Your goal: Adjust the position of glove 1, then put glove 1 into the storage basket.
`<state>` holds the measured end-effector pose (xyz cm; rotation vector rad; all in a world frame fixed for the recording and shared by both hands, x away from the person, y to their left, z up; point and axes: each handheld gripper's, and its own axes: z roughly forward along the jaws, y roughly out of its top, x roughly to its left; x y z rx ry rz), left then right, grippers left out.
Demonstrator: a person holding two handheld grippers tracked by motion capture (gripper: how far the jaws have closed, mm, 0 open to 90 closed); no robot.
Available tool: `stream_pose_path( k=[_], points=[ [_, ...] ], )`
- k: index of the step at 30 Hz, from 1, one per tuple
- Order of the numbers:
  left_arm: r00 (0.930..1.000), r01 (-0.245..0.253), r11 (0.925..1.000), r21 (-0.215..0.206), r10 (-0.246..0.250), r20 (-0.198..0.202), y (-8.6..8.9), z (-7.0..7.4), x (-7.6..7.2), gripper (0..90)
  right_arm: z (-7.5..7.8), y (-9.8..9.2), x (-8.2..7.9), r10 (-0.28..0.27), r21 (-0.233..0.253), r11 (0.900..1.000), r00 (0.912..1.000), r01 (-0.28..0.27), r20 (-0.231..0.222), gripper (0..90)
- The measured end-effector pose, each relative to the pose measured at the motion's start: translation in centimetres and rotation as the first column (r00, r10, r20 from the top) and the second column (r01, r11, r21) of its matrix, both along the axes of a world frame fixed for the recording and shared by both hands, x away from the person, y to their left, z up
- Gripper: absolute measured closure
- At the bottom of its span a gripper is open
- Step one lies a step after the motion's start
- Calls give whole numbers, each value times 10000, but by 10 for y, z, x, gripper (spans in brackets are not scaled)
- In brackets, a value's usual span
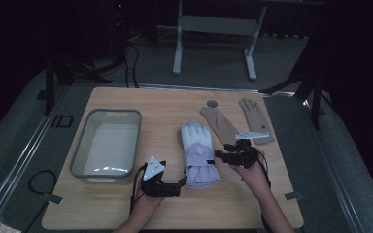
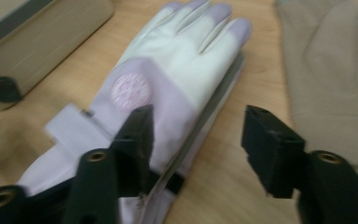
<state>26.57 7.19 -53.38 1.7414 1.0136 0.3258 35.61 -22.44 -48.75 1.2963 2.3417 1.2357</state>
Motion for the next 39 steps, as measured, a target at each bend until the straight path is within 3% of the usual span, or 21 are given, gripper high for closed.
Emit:
stream_pose_path(
  k=[1, 3, 4, 8, 10, 11, 12, 14, 22, 23, 26, 28, 30, 35, 36, 38, 39],
  points=[
    [10000, 35, 10000, 6, -35, -66, -3, 3, 3, 13, 1, 2, 1, -104, -103, 9999, 9999, 105, 127, 550],
    [9999, 11, 9997, 240, -8, -121, -11, 8, 8, 13, 1, 4, 2, -131, -128, 9998, 9997, 134, 212, 548],
    [9999, 24, 9997, 252, -21, -119, -12, 9, 9, 13, 1, 9, 6, -134, 131, 9998, 9998, 133, 114, 543],
    [9989, -210, 9968, 767, 241, -401, -26, 13, 19, 39, -4, 19, 12, -172, 92, 9998, 9999, 172, -6, 463],
    [9951, -318, 9934, 1104, 418, -896, -33, 10, 24, 39, -12, 23, 16, -203, 149, 9997, 9993, 207, -311, 442],
    [9951, -318, 9934, 1104, 418, -896, -33, 10, 24, 42, -12, 23, 16, -203, 149, 9997, 9993, 207, -311, 442],
    [9877, -486, 9880, 1463, 693, -1403, -37, 0, 27, 61, -25, 28, 20, -253, -125, 9996, 9977, 246, -628, 435],
    [9818, -458, 9842, 1710, 759, -1740, -39, -7, 28, 71, -32, 30, 21, -349, -212, 9992, 9954, 331, -887, 438],
    [9685, -319, 9841, 1746, 737, -2381, -41, -17, 27, 86, -47, 33, 24, -243, -232, 9995, 9837, 205, -1780, 442],
    [9627, -206, 9865, 1624, 634, -2629, -39, -21, 29, 87, -49, 35, 25, -116, -342, 9994, 9822, 53, -1873, 445],
    [9558, -93, 9898, 1424, 506, -2895, -36, -25, 31, 87, -52, 37, 25, 111, -205, 9997, 9784, -156, -2064, 518],
    [9565, -27, 9892, 1467, 453, -2881, -35, -25, 31, 87, -52, 39, 24, 285, -154, 9994, 9780, -324, -2068, 544],
    [9575, 88, 9889, 1484, 344, -2865, -33, -25, 30, 92, -54, 40, 26, 582, 114, 9983, 9710, -571, -2321, 562],
    [9571, 452, 9885, 1443, -14, -2898, -29, -25, 29, 169, -60, 43, 33, 1213, 805, 9915, 9478, -1019, -2949, 600],
    [9553, 512, 9888, 1402, -75, -2956, -28, -24, 29, 169, -60, 43, 33, 1213, 805, 9915, 9478, -1019, -2949, 600],
    [9524, 664, 9898, 1264, -251, -3038, -26, -24, 28, 270, -61, 46, 32, 1381, 844, 9894, 9456, -1182, -2946, 640],
    [9495, 769, 9911, 1087, -396, -3114, -25, -24, 27, 336, -59, 51, 31, 1479, 646, 9887, 9478, -1351, -2825, 717]
  ],
)
